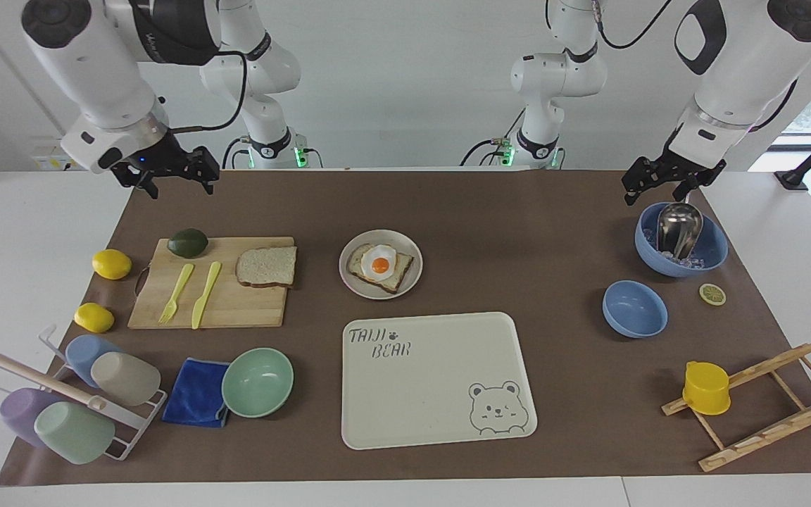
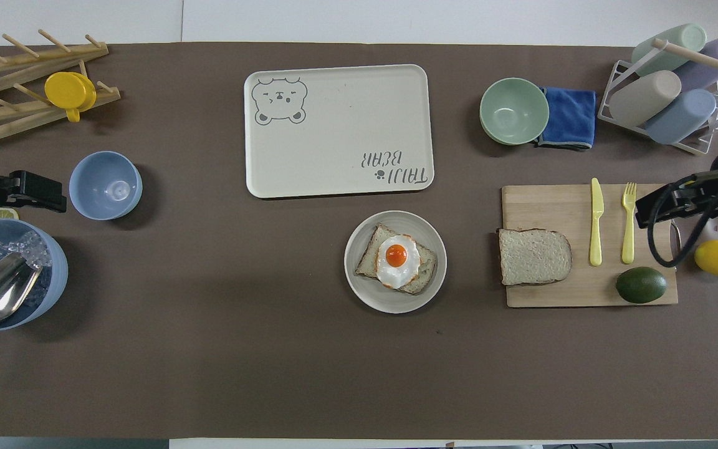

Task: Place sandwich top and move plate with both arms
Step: 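Reach the right gripper toward the bread slice on the cutting board, then grasp the bread slice with the right gripper and lift it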

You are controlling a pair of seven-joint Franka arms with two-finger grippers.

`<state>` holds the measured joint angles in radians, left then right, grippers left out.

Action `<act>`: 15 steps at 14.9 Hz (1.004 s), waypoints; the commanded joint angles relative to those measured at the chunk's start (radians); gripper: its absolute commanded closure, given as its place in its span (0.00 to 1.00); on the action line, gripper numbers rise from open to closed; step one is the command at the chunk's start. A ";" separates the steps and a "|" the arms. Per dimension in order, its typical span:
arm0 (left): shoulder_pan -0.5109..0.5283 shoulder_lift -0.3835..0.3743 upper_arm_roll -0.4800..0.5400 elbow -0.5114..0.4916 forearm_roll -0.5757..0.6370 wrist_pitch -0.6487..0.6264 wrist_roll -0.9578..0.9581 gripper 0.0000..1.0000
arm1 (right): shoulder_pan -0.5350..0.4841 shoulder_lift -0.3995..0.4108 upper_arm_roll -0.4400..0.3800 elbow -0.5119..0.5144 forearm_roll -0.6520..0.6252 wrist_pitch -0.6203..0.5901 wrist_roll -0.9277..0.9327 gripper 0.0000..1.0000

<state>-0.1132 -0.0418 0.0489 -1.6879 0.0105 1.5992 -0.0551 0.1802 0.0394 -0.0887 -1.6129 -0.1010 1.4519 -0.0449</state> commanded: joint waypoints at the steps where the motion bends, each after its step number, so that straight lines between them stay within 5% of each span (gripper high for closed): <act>1: 0.007 -0.009 -0.004 0.001 0.003 -0.010 0.004 0.00 | 0.100 0.065 0.004 -0.024 -0.045 0.031 0.147 0.00; 10: 0.007 -0.009 -0.004 0.001 0.003 -0.010 0.004 0.00 | 0.177 0.086 0.007 -0.435 -0.072 0.549 0.407 0.00; 15: 0.007 -0.009 -0.004 0.001 0.003 -0.010 0.004 0.00 | 0.301 0.146 0.007 -0.475 -0.248 0.548 0.591 0.00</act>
<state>-0.1132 -0.0418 0.0489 -1.6879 0.0105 1.5992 -0.0551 0.4498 0.1728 -0.0819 -2.0662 -0.2572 1.9995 0.4509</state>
